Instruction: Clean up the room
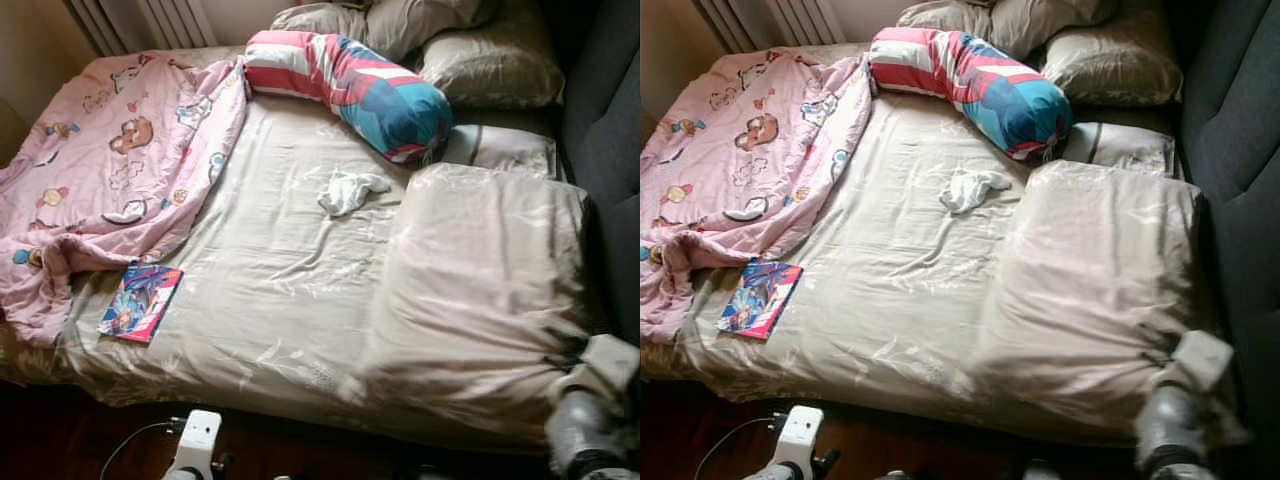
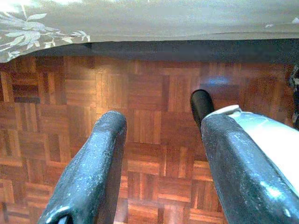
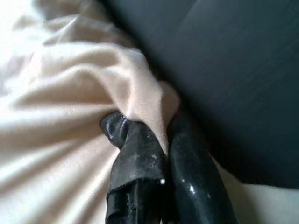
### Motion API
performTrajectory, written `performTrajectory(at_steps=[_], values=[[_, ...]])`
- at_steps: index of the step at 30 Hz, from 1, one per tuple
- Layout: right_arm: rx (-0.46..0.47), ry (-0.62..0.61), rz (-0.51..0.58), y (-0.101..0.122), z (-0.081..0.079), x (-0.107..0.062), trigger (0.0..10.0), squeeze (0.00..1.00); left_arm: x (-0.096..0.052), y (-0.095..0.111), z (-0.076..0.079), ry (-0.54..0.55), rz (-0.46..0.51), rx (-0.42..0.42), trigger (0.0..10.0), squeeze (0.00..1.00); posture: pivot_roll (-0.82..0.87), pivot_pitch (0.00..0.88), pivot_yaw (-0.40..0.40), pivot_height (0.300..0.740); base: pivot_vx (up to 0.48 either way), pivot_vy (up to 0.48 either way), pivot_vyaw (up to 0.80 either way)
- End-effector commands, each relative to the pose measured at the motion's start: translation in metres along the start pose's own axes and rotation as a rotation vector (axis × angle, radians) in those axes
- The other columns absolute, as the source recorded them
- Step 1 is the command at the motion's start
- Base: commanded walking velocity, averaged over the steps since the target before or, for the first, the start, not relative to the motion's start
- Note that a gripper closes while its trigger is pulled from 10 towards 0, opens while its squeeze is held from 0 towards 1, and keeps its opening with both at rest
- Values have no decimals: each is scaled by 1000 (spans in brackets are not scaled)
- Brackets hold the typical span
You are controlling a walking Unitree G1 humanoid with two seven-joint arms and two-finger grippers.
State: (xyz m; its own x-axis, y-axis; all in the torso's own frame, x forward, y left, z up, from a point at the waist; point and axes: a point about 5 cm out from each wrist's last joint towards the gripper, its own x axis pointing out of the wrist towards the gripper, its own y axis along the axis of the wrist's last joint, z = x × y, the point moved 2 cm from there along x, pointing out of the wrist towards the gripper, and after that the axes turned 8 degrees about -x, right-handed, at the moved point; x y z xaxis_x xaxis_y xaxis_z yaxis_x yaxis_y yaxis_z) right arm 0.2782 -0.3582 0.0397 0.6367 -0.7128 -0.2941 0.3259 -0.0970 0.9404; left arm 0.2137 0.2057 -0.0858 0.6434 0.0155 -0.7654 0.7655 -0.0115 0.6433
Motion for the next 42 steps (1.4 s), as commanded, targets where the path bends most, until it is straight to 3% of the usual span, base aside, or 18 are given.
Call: performTrajectory(at_steps=[1,3,8,9,10,11,12,17,24,33,38,39,40,41,42], values=[[60,-88,174,46,17,9,0,0,-3,-13,-6,23,-49,-8,10000,0,-128,190,122,740,0,0,0],[54,-146,194,53,31,11,0,0,-3,-12,-6,22,-48,-8,10000,0,-131,191,121,740,0,0,0],[47,-172,149,44,38,12,0,0,-3,-12,-7,21,-49,-8,10000,0,-138,185,117,740,0,0,0],[63,-157,90,30,35,10,3451,0,-3,-13,-7,21,-50,-8,10000,0,-137,184,115,740,0,0,0],[75,-146,64,24,32,9,3451,0,-3,-13,-7,21,-50,-8,10000,0,-137,184,115,740,0,0,0],[79,-138,37,16,29,7,7882,0,-3,-13,-7,21,-50,-8,10000,0,-131,181,115,740,0,0,0],[89,-130,-8,4,25,4,10000,0,-3,-13,-7,21,-51,-9,10000,0,-126,181,115,740,0,0,0],[114,-120,-171,-39,15,-10,10000,0,-3,-14,-7,25,-50,-11,10000,0,-117,176,114,740,0,0,0],[85,-111,-297,-69,13,-22,10000,0,-3,-13,-4,23,-49,-13,10000,0,-118,174,108,740,0,0,0],[76,-100,-390,-89,14,-31,10000,0,-2,-12,-2,21,-44,-15,10000,0,-114,178,104,740,0,0,0],[112,-80,-384,-91,11,-33,10000,0,-2,-12,-2,23,-44,-14,10000,0,-109,179,104,740,0,0,0],[86,-57,-338,-85,8,-31,10000,114,-2,-12,-2,25,-43,-14,10000,0,-111,182,105,740,0,0,0],[53,-40,-307,-80,5,-30,10000,596,-2,-12,-3,25,-43,-14,10000,0,-111,182,106,740,0,0,0],[29,-29,-288,-78,3,-29,10000,796,-2,-12,-3,25,-42,-14,10000,0,-111,182,106,740,0,0,0],[-7,1,-238,-70,-3,-27,10000,800,-2,-12,-3,25,-42,-13,10000,0,-111,182,107,740,0,0,0]])
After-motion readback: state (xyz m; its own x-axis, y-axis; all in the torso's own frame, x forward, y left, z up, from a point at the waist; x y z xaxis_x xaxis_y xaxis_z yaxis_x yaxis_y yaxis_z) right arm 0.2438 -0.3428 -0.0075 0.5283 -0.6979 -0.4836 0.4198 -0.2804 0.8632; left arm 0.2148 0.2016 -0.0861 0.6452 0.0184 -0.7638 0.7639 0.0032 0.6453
